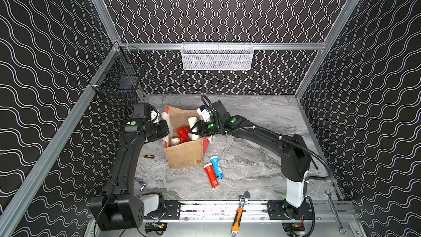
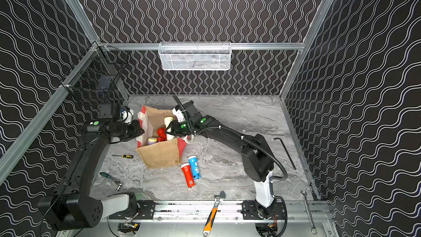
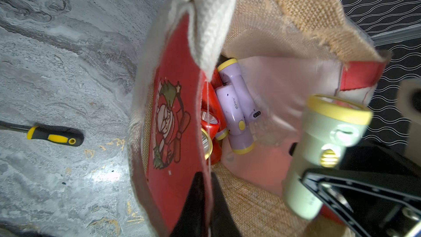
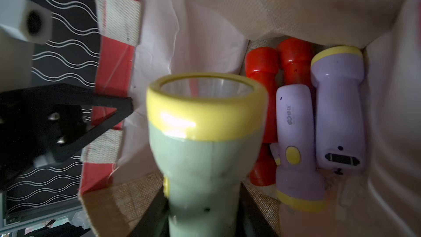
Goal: Put the flashlights into the tote bags
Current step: Place the flashlight in the canvas bag.
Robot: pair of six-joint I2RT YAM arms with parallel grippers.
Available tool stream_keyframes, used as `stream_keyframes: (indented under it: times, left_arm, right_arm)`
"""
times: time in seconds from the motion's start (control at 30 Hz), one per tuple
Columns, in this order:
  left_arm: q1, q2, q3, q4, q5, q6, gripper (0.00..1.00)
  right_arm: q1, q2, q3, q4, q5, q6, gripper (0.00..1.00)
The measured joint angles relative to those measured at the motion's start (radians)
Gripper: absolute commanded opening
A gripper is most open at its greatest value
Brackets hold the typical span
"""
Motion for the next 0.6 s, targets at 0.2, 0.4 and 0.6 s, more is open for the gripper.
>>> stream_keyframes:
  times: [0.2,0.4,0.6]
  left_arm:
    - [0.0,0.0,-0.006,0.008,0.01,0.0,0.09]
    - [0.0,0.0,-0.01,0.019,0.031,0.0,0.09]
    - [0.0,-0.002,-0.01,0.025,0.037,0.0,0.09]
  right_arm:
    - [0.013,0.09,0.089,-0.042,-0.002,0.0,0.42]
    - [0.016,0.15,0.137,-0.073,-0.01,0.013,0.46]
    - [0.018,0.199,0.195,-0.131,-0.025,0.012,0.47]
